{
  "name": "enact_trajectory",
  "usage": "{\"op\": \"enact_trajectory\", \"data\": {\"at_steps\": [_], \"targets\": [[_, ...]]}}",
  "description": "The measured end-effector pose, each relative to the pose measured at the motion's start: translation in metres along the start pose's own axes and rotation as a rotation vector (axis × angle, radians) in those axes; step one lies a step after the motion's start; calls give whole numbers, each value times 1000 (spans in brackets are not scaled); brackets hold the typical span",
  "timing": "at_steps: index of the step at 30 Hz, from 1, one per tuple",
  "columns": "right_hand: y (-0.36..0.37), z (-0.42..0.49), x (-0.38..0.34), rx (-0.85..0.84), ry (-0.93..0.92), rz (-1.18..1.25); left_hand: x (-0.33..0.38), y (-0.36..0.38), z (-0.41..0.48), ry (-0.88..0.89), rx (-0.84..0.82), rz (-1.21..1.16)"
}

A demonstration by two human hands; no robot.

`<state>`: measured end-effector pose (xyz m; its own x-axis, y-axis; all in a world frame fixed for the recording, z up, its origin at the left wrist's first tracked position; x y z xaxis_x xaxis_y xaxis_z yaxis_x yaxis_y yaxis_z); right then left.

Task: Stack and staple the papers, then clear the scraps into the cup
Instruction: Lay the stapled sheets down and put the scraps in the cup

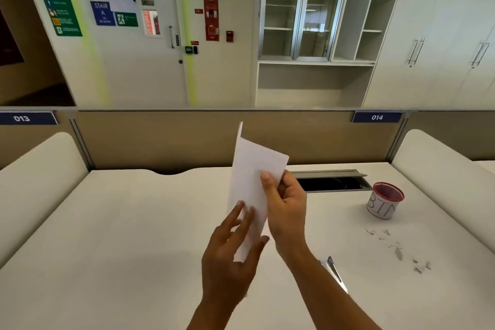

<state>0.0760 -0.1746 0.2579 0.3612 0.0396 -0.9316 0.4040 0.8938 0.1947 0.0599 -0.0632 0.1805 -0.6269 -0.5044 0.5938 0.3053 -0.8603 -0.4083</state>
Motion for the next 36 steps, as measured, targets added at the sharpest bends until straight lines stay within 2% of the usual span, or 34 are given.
{"op": "enact_trajectory", "data": {"at_steps": [2,4,11,14,18,21,30,36], "targets": [[-3,5,-8,-9,-14,-10,4,1,5,21,-83,11],[-7,10,-16,-31,-25,-19,10,-5,15,47,-86,2],[-10,4,-47,-186,-10,45,46,-47,71,150,196,54],[-9,-2,-56,-238,-14,42,55,-61,91,129,247,76],[-8,-6,-64,-295,-32,-8,67,-73,107,102,176,24],[-6,-10,-69,-322,-52,-31,74,-78,113,63,131,-106],[-1,-15,-84,-364,-75,33,88,-91,122,13,138,-277],[3,-13,-93,-320,-185,35,86,-92,121,3,146,-314]]}}
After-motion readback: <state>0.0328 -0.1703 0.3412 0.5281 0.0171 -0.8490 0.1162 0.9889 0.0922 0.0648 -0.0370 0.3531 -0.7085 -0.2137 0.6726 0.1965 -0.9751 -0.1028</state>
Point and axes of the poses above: each hand's wrist, its own z-axis towards the middle knuckle, its own y-axis out of the palm, x = y × z, the point moved 2 cm from there along z, towards the middle knuckle, and after that the axes turned 1 degree about z, right-handed, at the moved point
